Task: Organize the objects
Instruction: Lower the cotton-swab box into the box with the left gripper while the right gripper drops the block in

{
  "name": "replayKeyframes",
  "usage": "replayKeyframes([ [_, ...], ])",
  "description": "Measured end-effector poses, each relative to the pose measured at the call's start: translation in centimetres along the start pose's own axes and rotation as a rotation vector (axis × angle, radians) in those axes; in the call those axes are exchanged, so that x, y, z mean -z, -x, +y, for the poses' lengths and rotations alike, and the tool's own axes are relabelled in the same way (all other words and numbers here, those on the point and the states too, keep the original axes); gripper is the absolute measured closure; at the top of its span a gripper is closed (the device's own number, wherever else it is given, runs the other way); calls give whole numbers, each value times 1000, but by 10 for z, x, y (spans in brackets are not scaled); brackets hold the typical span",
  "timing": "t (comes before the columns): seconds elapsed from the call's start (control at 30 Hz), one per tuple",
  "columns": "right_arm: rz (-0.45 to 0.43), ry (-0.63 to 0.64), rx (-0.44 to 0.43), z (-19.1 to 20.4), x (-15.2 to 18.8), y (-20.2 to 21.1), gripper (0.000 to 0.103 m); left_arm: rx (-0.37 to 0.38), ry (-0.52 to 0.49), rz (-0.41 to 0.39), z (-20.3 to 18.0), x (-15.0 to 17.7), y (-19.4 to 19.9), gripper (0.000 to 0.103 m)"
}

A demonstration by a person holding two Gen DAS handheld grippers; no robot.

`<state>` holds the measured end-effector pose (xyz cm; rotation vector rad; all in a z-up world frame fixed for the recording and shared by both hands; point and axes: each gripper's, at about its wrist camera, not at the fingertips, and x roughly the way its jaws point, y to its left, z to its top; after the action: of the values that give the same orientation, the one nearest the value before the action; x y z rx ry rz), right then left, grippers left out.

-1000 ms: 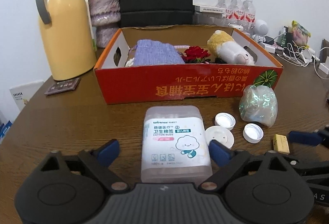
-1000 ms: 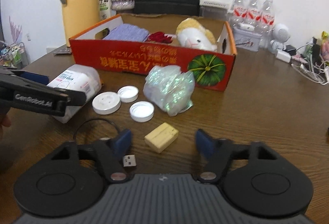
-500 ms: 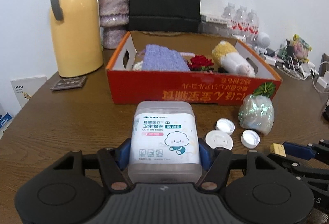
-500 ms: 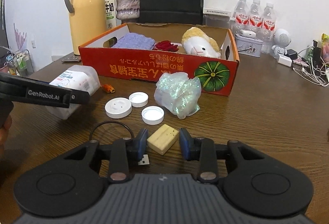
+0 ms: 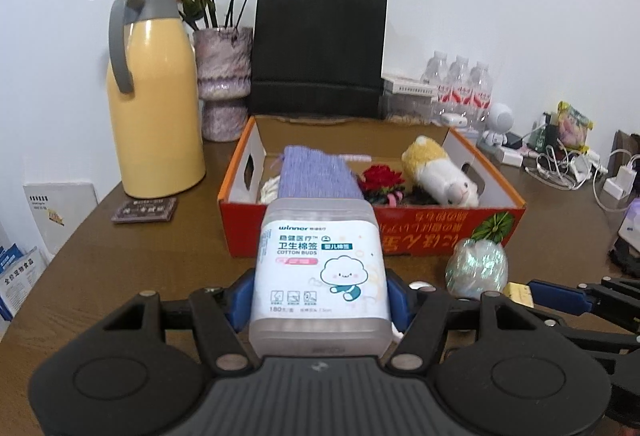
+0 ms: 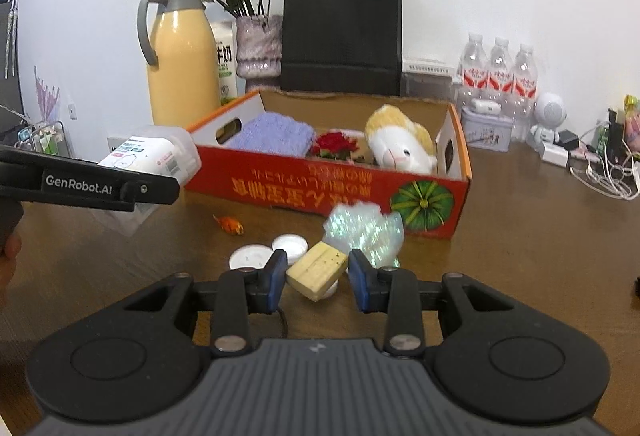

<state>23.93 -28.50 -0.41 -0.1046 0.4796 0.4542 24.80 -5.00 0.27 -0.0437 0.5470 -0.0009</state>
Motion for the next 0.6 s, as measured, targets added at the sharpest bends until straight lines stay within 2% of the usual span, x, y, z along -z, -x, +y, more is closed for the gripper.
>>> replayKeyframes([
  [0.3, -55, 7, -3, 4, -24, -10, 69, 1, 4, -49, 3, -24, -2, 40],
  [0.6, -87, 6, -10, 4, -44, -38, 69, -2, 6, -87, 5, -48, -33, 40],
])
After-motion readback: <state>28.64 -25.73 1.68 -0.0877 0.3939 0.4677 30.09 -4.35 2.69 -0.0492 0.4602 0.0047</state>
